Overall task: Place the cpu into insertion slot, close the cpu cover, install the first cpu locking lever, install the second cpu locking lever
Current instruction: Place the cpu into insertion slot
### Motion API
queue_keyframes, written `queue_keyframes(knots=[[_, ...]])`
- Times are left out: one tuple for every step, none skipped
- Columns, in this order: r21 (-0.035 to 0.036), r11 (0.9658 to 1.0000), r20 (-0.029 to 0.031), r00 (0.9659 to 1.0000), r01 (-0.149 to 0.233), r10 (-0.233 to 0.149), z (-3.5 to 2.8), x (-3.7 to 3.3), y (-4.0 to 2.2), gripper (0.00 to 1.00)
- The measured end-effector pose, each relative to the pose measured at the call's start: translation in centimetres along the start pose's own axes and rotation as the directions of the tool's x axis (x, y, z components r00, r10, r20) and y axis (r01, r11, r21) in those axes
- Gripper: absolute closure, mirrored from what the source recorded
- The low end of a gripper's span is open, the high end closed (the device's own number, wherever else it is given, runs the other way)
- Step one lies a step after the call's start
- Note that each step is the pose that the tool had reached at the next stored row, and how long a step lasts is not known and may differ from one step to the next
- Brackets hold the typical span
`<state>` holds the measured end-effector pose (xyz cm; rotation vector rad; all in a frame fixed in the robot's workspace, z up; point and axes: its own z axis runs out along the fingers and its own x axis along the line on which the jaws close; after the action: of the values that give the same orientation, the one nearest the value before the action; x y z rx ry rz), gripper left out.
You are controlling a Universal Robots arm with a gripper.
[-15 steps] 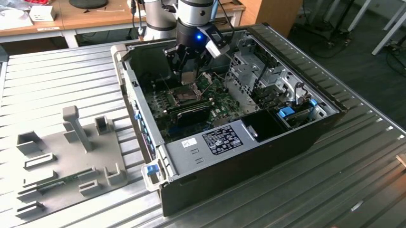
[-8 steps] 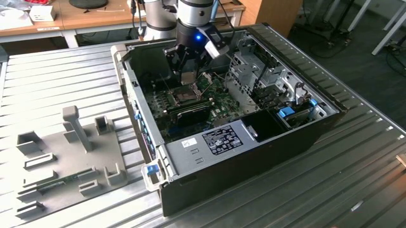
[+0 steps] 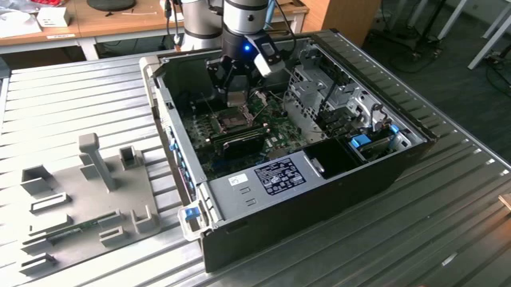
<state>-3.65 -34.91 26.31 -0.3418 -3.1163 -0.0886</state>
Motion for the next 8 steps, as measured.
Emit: queue_keyframes(knots=[[-0.0002,0.9998,0.0010,0.9998,-0.018,0.018,0.02,0.00,0.00,0.46],[-0.0005,0.9994,0.0020,0.9994,-0.036,0.036,0.04,0.00,0.00,0.46],[-0.0006,0.9985,0.0029,0.9985,-0.054,0.054,0.05,0.00,0.00,0.46],[-0.0008,0.9975,0.0039,0.9975,-0.071,0.071,0.05,0.00,0.00,0.46],[-0.0011,0.9961,0.0048,0.9961,-0.088,0.088,0.06,0.00,0.00,0.46],[-0.0015,0.9946,0.0057,0.9946,-0.104,0.104,0.07,0.00,0.00,0.46],[-0.0019,0.9927,0.0066,0.9926,-0.121,0.121,0.07,0.00,0.00,0.46],[-0.0021,0.9906,0.0075,0.9906,-0.137,0.137,0.08,0.00,0.00,0.46]])
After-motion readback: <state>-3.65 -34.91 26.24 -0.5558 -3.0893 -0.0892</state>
